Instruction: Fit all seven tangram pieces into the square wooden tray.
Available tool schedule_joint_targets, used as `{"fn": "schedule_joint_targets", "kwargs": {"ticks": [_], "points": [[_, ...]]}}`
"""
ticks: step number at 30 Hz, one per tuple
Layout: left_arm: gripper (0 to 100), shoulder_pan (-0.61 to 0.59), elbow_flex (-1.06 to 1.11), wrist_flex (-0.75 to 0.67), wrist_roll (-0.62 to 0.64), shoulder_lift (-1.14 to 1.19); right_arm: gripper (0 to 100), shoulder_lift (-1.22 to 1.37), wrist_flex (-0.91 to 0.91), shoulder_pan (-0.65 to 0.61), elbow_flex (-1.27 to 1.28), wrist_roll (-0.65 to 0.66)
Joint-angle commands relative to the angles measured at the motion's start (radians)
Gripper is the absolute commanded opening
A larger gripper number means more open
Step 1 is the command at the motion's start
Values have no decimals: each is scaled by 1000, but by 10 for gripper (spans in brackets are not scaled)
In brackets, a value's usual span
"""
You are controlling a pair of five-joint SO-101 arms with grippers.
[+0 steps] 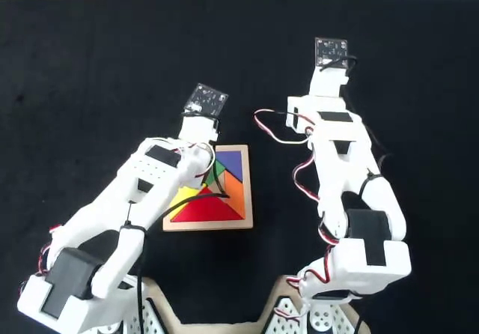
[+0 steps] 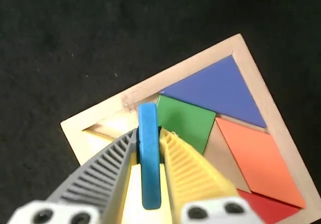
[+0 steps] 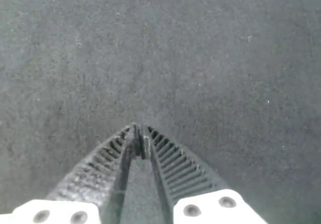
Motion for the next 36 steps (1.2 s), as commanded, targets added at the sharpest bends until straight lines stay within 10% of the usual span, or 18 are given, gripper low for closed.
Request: {"fn": "schedule_joint_targets", "kwargs": {"ticks": [1,14,36], "points": [[30,50,-44,6,5,-2,12,-10,-15,2,-59,9],[30,-81,-61,-37,-55,8,12,-10,-15,2,-59,9],[29,39,-185,81,-52,153,12,-10,-15,2,-58,9]]}}
